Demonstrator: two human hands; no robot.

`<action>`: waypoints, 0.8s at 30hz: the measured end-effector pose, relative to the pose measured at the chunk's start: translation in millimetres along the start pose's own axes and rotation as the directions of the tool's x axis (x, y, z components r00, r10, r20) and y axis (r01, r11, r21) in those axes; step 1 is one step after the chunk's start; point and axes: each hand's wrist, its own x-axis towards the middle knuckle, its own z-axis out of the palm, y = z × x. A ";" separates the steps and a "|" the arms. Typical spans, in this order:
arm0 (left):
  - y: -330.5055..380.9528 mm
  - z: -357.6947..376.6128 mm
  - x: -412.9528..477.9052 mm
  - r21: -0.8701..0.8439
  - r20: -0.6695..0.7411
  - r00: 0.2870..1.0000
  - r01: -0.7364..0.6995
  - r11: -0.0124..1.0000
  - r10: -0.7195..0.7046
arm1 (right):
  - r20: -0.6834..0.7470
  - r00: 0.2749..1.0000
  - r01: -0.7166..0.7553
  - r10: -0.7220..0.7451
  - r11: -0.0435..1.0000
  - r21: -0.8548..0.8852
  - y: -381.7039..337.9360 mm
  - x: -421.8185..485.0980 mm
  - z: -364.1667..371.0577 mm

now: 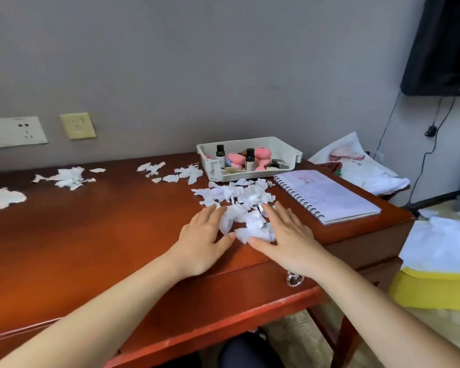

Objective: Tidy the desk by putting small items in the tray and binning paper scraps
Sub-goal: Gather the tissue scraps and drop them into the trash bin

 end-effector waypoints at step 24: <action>-58.0 8.4 95.9 0.111 -0.012 0.996 -0.091 0.990 0.093 | -0.165 0.972 0.196 -0.170 0.968 0.158 3.1 102.4 23.1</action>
